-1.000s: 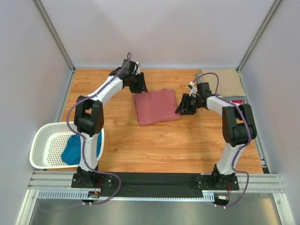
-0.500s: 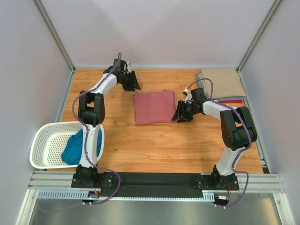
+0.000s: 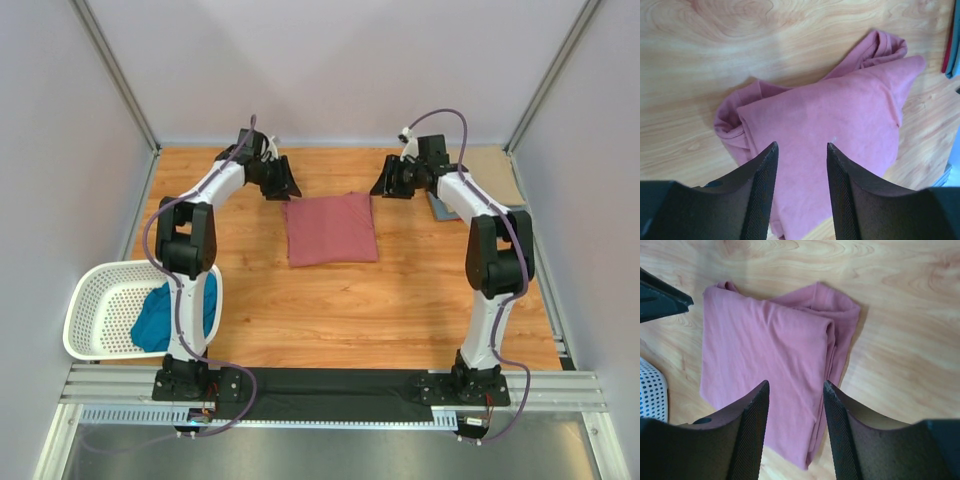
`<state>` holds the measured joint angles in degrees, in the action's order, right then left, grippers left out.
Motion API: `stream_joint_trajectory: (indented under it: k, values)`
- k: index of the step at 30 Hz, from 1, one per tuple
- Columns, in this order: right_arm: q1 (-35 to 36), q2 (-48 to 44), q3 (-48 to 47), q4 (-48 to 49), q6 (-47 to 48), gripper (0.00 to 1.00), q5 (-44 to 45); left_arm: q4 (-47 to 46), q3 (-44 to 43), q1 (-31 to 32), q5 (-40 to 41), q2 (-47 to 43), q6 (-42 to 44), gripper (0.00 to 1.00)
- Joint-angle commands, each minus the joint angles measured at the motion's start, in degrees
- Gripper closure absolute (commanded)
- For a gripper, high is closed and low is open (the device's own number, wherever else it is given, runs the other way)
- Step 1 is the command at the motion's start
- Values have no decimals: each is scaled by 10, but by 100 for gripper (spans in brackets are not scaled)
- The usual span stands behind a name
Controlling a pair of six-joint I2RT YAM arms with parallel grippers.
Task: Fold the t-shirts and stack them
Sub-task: Fold the tshirt
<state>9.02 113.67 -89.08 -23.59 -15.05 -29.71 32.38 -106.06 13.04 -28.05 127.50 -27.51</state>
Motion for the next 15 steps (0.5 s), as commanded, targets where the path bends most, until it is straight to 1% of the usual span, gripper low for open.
stream_joint_trajectory:
  k: [1, 5, 10, 13, 15]
  values:
    - [-5, 61, -54, 6, 27, 51, -33, -30, 13, 4, -19, -22, -11, 50]
    - [-7, 113, -103, 32, 27, 51, -79, -28, 7, 5, -18, 3, -6, 50]
    - [-6, 154, -127, 57, 19, 53, -88, -14, -16, 5, -3, 30, 0, 50]
    - [-7, 175, -139, 66, 13, 58, -88, -13, -26, 5, 1, 46, -1, 50]
    - [-7, 184, -148, 72, 9, 64, -83, -14, -26, 5, 7, 53, -2, 50]
